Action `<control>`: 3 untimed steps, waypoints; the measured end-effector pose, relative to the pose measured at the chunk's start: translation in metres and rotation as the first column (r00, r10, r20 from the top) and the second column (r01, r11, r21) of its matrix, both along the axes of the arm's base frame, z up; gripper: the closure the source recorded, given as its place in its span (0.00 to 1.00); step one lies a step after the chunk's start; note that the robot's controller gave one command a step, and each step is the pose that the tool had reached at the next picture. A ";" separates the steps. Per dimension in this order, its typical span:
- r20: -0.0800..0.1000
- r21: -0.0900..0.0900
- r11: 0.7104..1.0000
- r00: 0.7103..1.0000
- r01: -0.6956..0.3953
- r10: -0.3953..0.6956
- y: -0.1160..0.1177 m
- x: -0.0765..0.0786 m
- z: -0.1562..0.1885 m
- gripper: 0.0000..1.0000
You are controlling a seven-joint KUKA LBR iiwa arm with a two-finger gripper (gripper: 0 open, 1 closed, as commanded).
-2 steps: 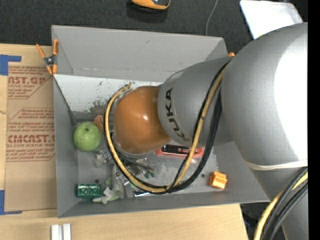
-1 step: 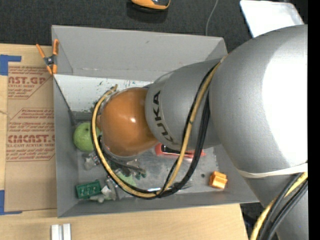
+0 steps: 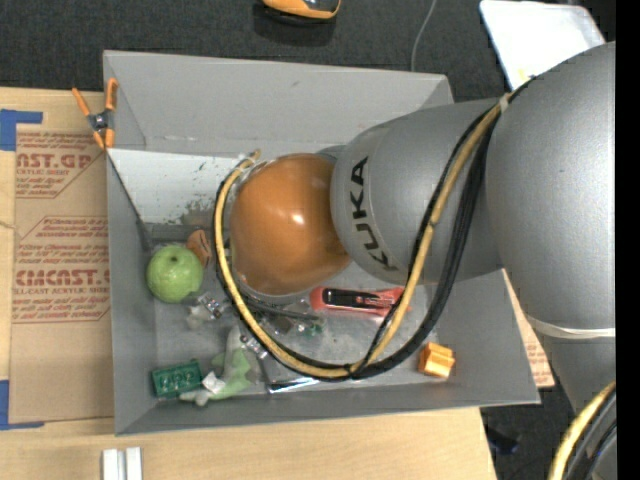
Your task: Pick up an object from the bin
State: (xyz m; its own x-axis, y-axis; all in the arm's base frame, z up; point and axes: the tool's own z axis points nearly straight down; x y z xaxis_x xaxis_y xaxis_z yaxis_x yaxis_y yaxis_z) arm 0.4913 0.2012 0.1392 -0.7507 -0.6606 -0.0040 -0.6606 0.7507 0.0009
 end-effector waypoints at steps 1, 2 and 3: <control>0.006 0.010 0.997 0.997 0.073 -0.073 0.020 -0.010 -0.065 0.00; 0.008 0.010 0.995 0.995 0.100 -0.100 0.025 0.012 -0.069 1.00; 0.008 0.010 0.995 0.995 0.100 -0.100 0.025 0.012 -0.069 1.00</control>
Offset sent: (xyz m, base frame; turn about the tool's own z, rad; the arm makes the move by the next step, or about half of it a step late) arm 0.0117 0.0238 -0.0692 0.1004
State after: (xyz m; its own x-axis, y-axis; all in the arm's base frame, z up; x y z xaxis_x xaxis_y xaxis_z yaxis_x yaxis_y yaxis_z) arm 0.5034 0.2261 0.0705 -0.8131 -0.5819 -0.0165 -0.5820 0.8132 0.0036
